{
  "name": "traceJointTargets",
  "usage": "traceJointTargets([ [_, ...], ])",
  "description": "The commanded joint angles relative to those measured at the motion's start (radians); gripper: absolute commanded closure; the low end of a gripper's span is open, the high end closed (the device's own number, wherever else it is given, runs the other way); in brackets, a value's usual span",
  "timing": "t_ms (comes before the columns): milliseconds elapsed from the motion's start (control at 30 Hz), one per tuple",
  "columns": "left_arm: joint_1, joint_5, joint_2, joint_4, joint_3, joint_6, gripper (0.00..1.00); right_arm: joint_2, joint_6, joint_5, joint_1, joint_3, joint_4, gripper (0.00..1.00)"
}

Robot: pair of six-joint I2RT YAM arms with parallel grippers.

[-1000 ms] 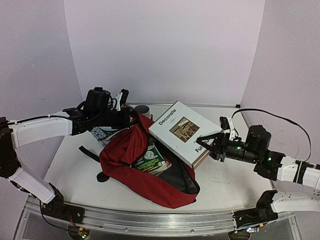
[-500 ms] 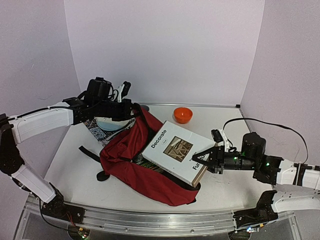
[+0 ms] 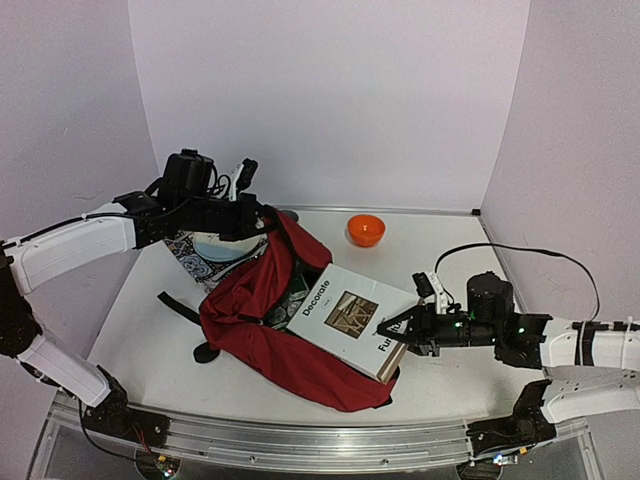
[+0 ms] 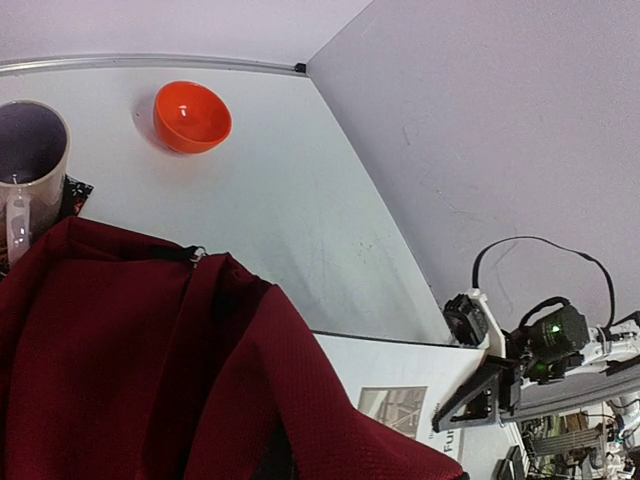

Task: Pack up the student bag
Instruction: Place the book in the largest pocket of the bag.

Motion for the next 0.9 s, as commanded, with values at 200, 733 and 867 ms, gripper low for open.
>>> traceJointTargets([
  [200,-0.008,0.072,-0.055,0.198,0.016,-0.099,1.00,0.179,0.034,-0.025,0.102,0.113,0.194,0.75],
  [733,-0.075,0.123,-0.042,0.229,-0.019,-0.117,1.00,0.318,0.164,0.295,0.151,0.187,0.284,0.73],
  [867,-0.117,0.137,-0.049,0.228,-0.037,-0.119,1.00,0.424,0.197,0.284,0.151,0.254,0.376,0.73],
])
